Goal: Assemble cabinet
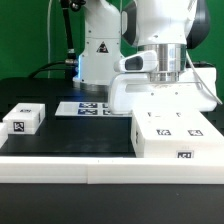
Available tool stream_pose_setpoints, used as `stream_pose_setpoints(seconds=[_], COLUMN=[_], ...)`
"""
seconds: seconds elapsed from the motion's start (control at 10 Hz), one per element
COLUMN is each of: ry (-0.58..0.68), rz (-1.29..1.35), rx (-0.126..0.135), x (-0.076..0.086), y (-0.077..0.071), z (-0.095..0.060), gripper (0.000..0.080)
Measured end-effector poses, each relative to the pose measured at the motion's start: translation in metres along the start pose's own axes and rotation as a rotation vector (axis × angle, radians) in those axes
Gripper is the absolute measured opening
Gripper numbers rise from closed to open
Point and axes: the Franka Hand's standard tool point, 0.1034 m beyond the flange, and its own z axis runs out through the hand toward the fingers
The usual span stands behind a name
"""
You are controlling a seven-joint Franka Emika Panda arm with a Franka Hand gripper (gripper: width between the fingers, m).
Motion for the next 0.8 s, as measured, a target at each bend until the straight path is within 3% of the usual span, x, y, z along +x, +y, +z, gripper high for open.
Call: stream_pose_setpoints(seconds=[0.1,0.5,0.8], ry=[0.0,-0.002,-0.024], rz=[0.0,-0.007,-0.043], rx=[0.0,0.0,0.003], x=[0.0,0.0,0.0], y=[0.0,0.0,-0.001], z=[0.0,0.0,-0.017], gripper=[0.0025,0.0003,0.0005])
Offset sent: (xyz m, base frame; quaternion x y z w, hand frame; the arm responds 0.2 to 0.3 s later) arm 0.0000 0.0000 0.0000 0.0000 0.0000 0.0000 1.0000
